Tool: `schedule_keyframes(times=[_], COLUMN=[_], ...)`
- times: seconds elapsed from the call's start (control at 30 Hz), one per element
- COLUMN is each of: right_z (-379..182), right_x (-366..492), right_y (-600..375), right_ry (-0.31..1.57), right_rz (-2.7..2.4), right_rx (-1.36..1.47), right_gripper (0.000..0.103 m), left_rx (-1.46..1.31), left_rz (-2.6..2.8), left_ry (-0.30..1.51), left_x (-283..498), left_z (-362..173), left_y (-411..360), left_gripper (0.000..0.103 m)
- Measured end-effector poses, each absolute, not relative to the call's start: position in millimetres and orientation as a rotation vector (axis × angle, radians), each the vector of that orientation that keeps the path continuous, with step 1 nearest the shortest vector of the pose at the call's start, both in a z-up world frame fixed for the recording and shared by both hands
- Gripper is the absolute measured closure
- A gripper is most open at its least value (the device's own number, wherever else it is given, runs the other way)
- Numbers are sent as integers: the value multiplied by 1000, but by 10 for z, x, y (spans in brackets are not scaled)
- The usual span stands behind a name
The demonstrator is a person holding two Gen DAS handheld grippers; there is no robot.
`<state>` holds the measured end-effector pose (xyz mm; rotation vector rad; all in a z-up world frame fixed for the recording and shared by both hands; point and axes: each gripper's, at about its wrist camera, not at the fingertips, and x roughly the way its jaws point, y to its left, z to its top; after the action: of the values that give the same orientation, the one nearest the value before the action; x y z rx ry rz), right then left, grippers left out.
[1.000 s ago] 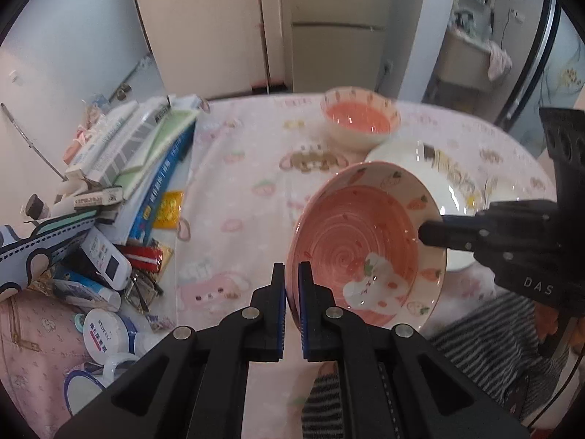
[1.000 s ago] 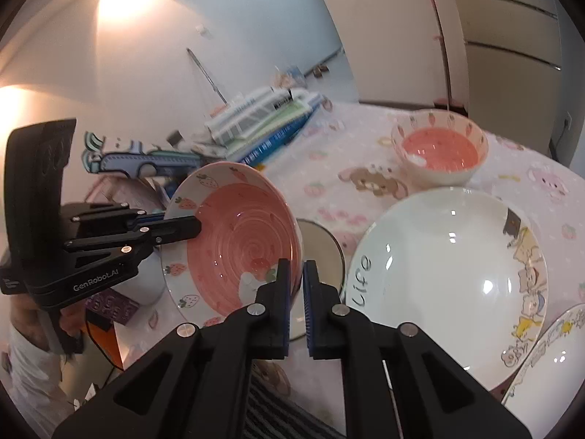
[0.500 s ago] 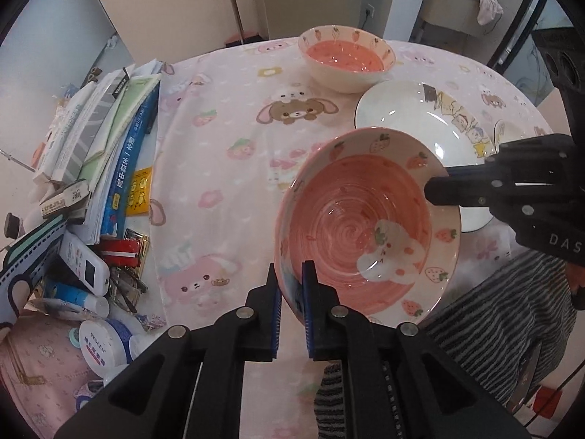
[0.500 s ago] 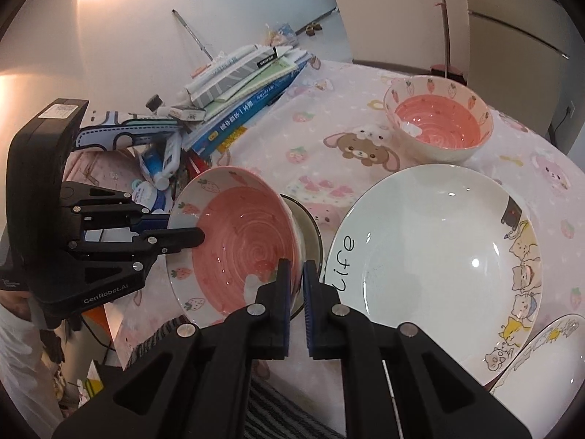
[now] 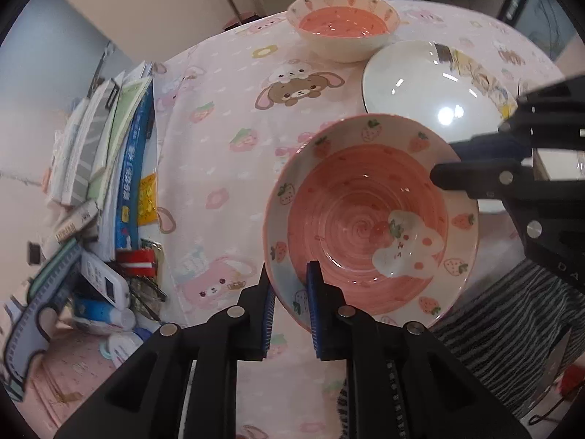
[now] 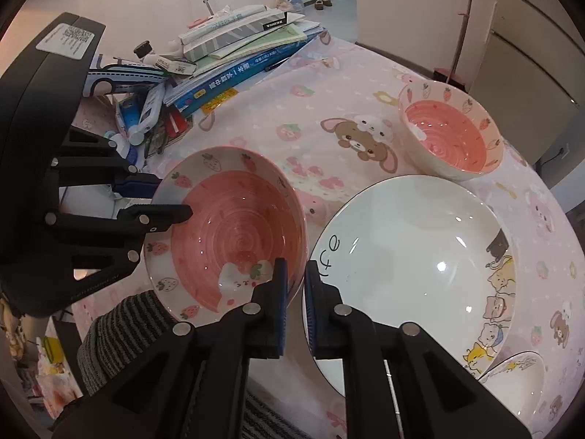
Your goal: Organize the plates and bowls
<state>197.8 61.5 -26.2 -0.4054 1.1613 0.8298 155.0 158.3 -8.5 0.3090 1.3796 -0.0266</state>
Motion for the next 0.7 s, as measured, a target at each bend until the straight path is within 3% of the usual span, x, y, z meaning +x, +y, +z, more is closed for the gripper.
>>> schedule_keyframes(times=[0.27, 0.33, 0.37, 0.4, 0.43, 0.47, 0.5, 0.7], right_z=[-298, -295, -279, -253, -223, -189, -146, -25], right_x=[1937, 1937, 1923, 1911, 1899, 1887, 1878, 1953], right_y=[730, 733, 724, 702, 675, 651, 615, 339], right_ry=[1174, 1182, 1176, 1171, 1162, 1145, 1122, 1060], right_rz=[806, 808, 809, 819, 826, 832, 831, 785], right_rx=[-511, -515, -516, -511, -501, -490, -479, -407], right_gripper=[91, 90, 84, 77, 54, 31, 26, 20], left_rx=[317, 313, 303, 292, 277, 249, 221, 37], left_rz=[-49, -57, -58, -50, -49, -55, -58, -48], left_ry=[1343, 1312, 1279, 1236, 1200, 1155, 1127, 968], left_x=[1488, 1437, 1403, 1366, 1340, 1307, 1290, 1195], left_z=[-13, 30, 81, 149, 208, 288, 351, 637], left_y=[1637, 1677, 1717, 1758, 1789, 1830, 1870, 2051], left_gripper=[85, 74, 53, 17, 5, 0, 0, 0])
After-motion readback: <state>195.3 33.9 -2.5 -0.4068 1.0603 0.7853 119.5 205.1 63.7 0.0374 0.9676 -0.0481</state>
